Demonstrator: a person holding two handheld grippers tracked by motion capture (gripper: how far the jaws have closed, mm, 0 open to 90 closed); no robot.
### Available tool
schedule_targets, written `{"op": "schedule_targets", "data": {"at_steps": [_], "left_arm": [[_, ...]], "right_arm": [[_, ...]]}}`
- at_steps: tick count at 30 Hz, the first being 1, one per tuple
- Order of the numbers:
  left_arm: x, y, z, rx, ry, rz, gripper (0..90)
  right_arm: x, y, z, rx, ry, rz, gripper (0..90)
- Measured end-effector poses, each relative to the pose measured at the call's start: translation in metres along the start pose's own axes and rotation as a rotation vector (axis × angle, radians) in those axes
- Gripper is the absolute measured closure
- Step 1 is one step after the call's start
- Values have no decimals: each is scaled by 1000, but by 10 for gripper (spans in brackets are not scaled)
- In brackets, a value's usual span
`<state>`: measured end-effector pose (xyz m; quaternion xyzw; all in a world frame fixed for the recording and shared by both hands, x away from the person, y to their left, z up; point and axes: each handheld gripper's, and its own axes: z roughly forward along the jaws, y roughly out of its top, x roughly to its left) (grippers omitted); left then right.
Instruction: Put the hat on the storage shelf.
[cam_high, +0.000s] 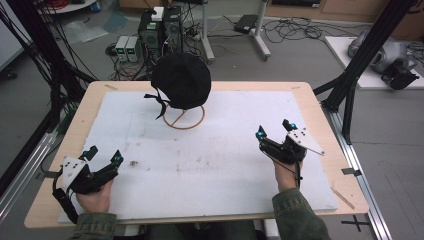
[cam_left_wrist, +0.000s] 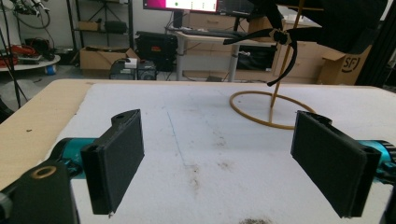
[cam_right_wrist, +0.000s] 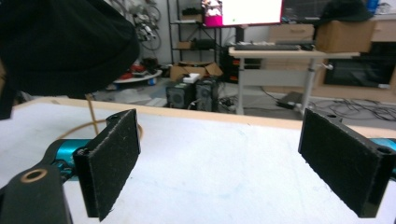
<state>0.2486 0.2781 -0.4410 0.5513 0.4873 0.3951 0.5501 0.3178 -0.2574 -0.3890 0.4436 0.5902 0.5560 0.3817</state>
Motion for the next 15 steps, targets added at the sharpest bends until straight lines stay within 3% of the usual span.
{"op": "schedule_targets", "data": {"at_steps": [15], "left_arm": [[0, -1, -1, 5, 25, 13, 165]], "right_arm": [[-22, -25, -24, -10, -87, 1, 120]]}}
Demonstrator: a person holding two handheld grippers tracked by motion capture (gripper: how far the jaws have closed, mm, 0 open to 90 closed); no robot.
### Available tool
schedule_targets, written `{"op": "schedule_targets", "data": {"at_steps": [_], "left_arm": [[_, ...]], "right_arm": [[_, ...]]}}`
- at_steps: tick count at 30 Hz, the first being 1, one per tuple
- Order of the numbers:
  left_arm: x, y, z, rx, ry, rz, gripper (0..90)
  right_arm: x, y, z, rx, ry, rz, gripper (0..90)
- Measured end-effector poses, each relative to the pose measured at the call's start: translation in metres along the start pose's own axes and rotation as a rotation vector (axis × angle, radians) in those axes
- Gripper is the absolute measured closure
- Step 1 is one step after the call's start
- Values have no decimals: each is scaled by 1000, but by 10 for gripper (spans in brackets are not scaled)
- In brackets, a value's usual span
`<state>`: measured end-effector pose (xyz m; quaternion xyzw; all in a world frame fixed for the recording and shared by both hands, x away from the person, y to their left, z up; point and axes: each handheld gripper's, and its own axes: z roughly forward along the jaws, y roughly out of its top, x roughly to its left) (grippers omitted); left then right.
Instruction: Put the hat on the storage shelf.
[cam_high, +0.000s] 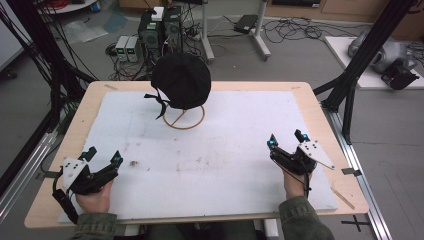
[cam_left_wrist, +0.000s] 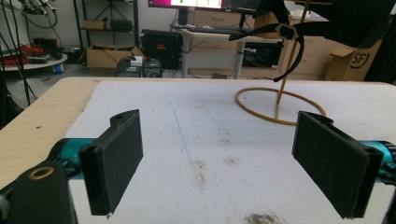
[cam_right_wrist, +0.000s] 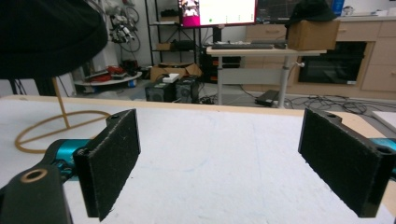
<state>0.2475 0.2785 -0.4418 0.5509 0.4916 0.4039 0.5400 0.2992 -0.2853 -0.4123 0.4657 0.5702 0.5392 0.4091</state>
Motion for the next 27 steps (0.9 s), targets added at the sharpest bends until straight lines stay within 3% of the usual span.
{"op": "schedule_targets", "data": {"at_steps": [12, 19, 27], "left_arm": [[1, -1, 1, -1, 26, 1, 159], [-1, -1, 1, -1, 51, 27, 159], [-2, -1, 0, -1, 47, 30, 159]], "right_arm": [[-15, -14, -12, 3, -76, -12, 120], [-18, -20, -14, 7, -86, 9, 120], [-21, -22, -15, 1, -94, 15, 120]]}}
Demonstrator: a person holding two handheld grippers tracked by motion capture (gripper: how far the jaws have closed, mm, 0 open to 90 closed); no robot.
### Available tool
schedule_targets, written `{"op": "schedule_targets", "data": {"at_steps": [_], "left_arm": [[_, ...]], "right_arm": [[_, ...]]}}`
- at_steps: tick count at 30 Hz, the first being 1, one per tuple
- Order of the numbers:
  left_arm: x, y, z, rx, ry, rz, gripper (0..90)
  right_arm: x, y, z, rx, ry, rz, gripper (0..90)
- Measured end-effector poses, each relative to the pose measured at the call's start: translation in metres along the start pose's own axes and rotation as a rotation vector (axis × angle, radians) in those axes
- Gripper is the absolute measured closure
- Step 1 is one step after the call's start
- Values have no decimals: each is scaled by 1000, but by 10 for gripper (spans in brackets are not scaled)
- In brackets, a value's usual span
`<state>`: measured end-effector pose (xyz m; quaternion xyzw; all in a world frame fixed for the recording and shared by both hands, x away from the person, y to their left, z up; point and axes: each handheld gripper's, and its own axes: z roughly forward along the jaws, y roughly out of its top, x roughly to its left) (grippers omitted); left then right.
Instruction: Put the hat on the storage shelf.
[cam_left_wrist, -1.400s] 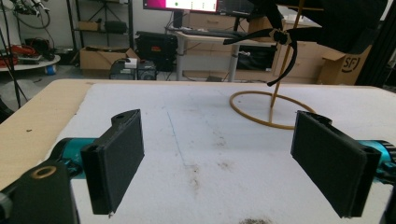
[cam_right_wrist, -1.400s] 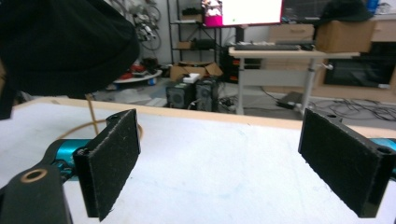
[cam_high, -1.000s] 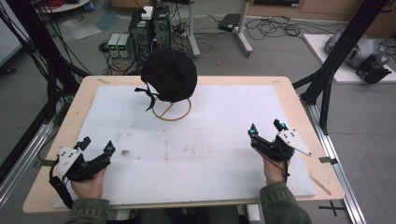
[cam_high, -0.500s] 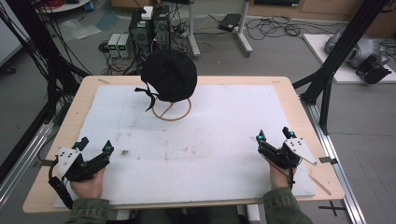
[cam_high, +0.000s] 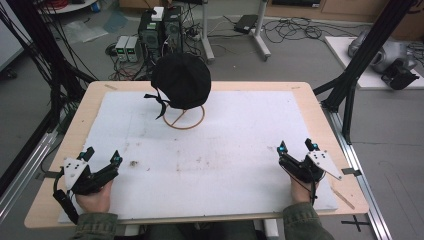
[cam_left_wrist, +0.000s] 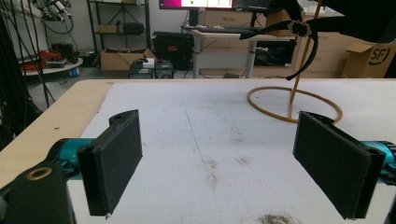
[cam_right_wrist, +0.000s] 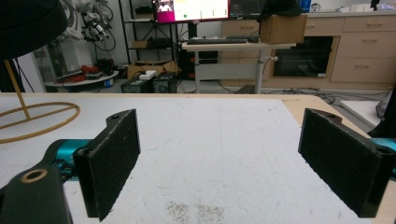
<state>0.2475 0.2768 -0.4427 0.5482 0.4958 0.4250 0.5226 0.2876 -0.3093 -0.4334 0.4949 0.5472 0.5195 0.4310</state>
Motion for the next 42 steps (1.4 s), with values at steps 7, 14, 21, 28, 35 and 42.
{"op": "schedule_targets", "data": {"at_steps": [7, 14, 21, 28, 35, 42], "left_arm": [[0, 0, 0, 0, -4, 5, 159], [-1, 0, 1, 2, -9, 12, 160], [-1, 1, -1, 8, -19, 10, 160], [-1, 0, 1, 10, -20, 4, 160], [0, 0, 2, 11, -22, -4, 161], [0, -1, 4, 20, -19, -12, 161]], "right_arm": [[-1, -1, 1, -3, 2, 5, 120], [1, -2, 1, -2, 14, 15, 120], [2, -2, 1, -1, 16, 7, 121], [1, -4, 4, 1, 14, 2, 121], [0, -4, 3, 3, 19, 7, 123], [-2, -6, 2, 11, 18, 17, 124]]}}
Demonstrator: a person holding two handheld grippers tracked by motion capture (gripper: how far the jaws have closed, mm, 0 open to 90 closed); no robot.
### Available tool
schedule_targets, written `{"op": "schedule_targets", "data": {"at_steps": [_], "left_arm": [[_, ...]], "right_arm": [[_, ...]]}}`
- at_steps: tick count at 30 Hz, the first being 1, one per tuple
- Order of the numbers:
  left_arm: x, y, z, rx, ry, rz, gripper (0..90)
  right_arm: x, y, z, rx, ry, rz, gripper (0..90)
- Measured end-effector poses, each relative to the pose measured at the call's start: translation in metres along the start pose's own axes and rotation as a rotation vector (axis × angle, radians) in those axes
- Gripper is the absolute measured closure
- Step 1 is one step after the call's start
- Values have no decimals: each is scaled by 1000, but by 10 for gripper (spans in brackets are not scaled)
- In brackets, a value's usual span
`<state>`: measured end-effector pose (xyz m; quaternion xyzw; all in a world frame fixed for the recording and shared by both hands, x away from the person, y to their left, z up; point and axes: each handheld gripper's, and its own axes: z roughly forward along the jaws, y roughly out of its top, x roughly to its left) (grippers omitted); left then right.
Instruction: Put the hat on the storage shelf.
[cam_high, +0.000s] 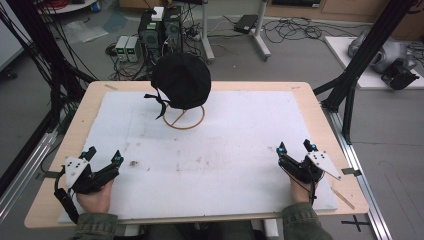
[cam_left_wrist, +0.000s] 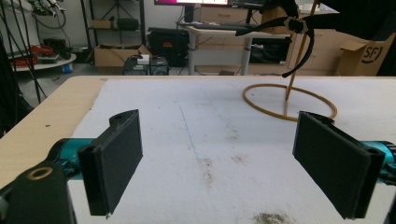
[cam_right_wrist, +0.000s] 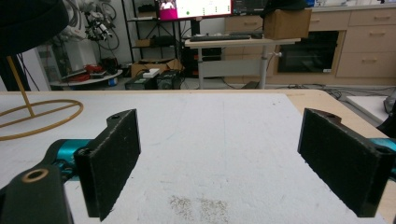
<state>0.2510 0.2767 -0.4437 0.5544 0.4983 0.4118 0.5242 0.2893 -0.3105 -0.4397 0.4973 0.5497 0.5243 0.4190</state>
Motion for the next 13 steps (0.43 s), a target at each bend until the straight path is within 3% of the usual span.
{"op": "schedule_targets", "data": {"at_steps": [13], "left_arm": [[1, -1, 2, -1, -1, -14, 161]], "right_arm": [[-1, -1, -1, 5, 7, 15, 132]]}}
